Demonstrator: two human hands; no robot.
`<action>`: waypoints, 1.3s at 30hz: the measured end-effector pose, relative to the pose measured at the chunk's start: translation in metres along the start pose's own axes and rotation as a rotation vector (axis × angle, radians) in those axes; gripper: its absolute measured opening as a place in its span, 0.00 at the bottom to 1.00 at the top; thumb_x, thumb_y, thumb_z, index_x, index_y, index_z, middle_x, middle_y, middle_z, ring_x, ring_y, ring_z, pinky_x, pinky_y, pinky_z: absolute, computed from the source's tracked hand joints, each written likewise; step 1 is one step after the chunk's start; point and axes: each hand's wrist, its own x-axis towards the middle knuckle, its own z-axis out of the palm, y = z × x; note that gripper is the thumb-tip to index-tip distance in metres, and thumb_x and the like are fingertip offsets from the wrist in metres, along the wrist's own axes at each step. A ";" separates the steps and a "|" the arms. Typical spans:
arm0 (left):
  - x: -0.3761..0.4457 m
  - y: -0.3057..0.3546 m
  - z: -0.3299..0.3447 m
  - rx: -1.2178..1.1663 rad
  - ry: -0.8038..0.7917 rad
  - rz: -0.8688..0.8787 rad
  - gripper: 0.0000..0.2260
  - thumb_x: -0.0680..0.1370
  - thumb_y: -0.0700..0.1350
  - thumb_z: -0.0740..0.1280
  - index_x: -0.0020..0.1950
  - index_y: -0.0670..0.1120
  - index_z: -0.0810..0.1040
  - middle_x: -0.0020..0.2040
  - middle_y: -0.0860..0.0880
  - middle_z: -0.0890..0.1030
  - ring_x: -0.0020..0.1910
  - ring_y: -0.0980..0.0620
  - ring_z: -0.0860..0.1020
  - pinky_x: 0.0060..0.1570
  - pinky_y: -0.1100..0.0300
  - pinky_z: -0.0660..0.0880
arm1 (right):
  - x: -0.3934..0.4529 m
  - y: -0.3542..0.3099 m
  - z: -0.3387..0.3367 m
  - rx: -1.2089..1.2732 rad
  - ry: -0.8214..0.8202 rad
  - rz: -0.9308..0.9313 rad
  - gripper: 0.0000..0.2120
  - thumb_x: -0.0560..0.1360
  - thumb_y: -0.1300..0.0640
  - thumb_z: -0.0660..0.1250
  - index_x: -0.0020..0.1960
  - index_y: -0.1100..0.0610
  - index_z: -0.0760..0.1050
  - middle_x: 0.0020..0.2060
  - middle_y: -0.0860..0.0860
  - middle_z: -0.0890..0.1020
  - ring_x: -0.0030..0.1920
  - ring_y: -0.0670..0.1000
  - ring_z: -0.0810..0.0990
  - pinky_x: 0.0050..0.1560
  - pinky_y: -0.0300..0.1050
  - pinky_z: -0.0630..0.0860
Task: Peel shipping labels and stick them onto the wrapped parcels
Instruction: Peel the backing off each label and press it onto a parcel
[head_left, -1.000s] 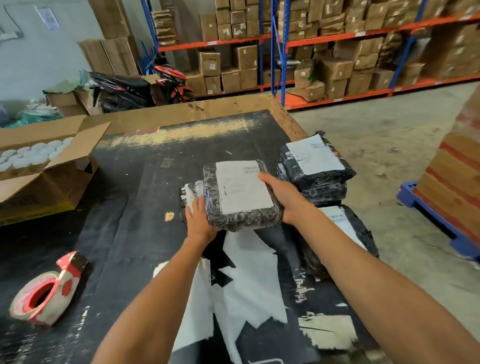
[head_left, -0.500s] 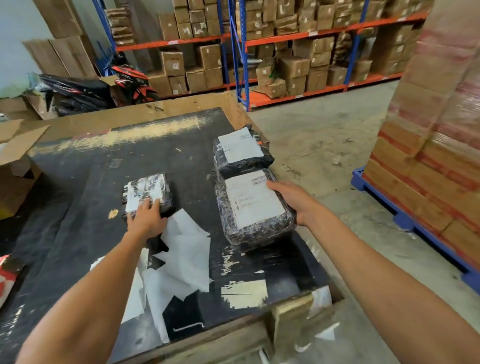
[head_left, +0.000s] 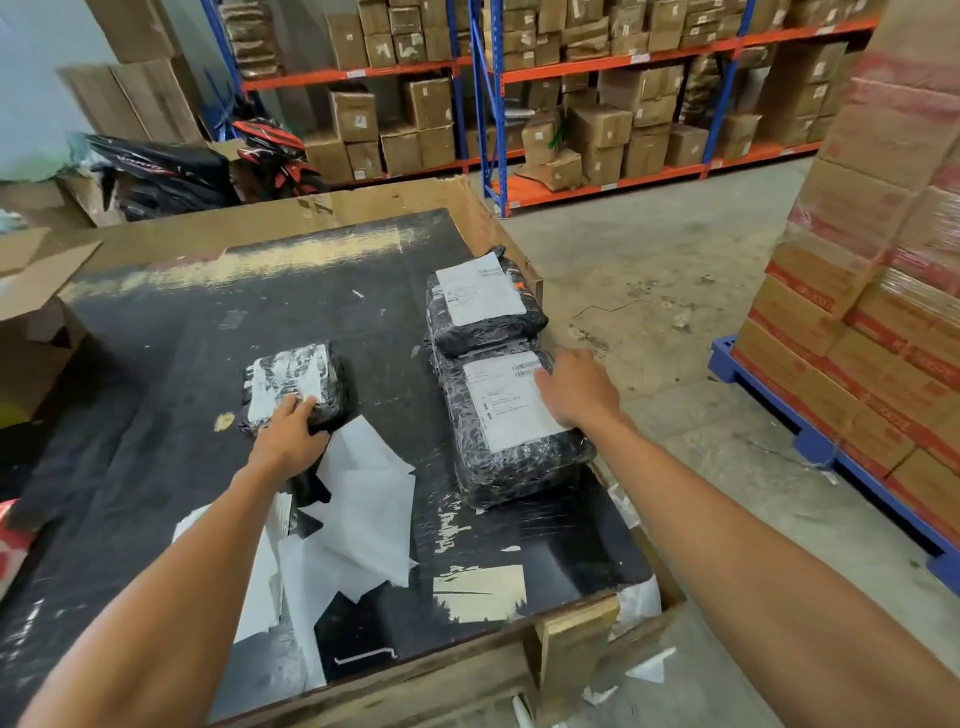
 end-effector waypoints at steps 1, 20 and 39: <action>-0.002 0.001 -0.001 -0.043 0.022 0.014 0.28 0.81 0.47 0.65 0.80 0.45 0.62 0.82 0.44 0.55 0.80 0.42 0.58 0.76 0.47 0.59 | -0.002 -0.007 0.002 -0.058 0.066 -0.036 0.20 0.84 0.51 0.59 0.73 0.57 0.70 0.68 0.57 0.73 0.69 0.60 0.72 0.65 0.57 0.72; -0.125 -0.125 0.001 -0.340 0.075 0.019 0.15 0.84 0.51 0.62 0.71 0.56 0.75 0.76 0.52 0.70 0.78 0.51 0.63 0.77 0.46 0.57 | -0.091 -0.205 0.194 0.341 -0.573 -0.282 0.15 0.77 0.50 0.70 0.49 0.64 0.80 0.45 0.59 0.85 0.47 0.57 0.85 0.47 0.50 0.80; -0.136 -0.122 0.035 -0.289 0.274 -0.031 0.21 0.86 0.53 0.51 0.78 0.51 0.66 0.80 0.51 0.63 0.81 0.52 0.55 0.79 0.51 0.47 | -0.094 -0.222 0.203 0.218 -0.547 -0.097 0.12 0.81 0.56 0.67 0.54 0.64 0.82 0.58 0.62 0.84 0.56 0.60 0.84 0.59 0.53 0.81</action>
